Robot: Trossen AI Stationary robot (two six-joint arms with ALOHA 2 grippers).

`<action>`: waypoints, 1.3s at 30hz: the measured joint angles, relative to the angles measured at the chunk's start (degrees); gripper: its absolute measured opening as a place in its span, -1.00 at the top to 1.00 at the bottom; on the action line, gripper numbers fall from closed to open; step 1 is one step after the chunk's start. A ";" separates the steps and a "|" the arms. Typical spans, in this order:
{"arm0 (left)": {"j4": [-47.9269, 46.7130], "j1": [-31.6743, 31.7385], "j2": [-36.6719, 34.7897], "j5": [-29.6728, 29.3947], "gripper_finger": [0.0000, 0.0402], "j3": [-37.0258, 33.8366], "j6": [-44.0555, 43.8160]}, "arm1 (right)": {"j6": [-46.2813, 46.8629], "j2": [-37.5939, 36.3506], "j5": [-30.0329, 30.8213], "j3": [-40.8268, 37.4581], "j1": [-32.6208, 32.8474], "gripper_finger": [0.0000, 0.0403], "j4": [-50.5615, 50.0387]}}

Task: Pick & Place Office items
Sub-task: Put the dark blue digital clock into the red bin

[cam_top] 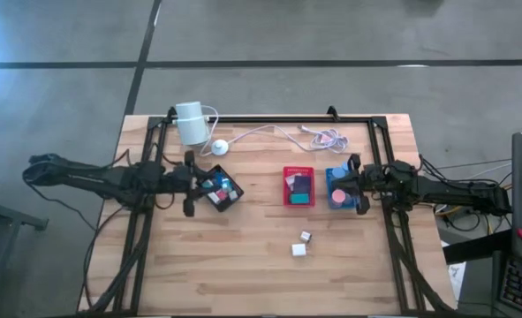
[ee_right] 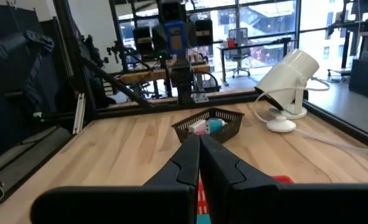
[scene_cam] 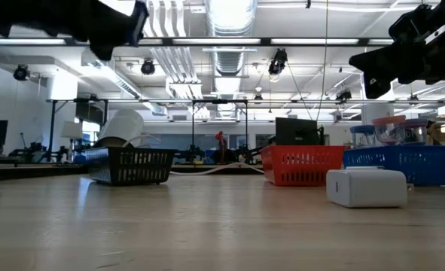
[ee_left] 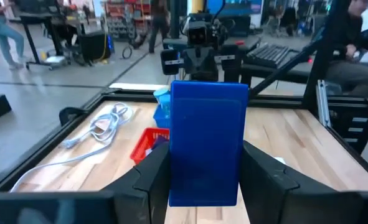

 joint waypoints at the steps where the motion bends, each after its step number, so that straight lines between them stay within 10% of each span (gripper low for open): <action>1: 0.93 0.67 -1.60 0.63 0.25 -1.89 0.24 | -0.07 0.00 0.00 0.00 0.00 0.96 0.00; 21: 5.38 11.39 -7.65 8.60 0.25 -10.21 7.37 | -10.83 0.07 -7.92 0.00 0.39 0.96 3.97; 39: 18.36 12.02 -1.65 13.46 0.25 -9.77 -1.29 | -27.25 7.76 -1.95 4.87 0.39 0.76 16.52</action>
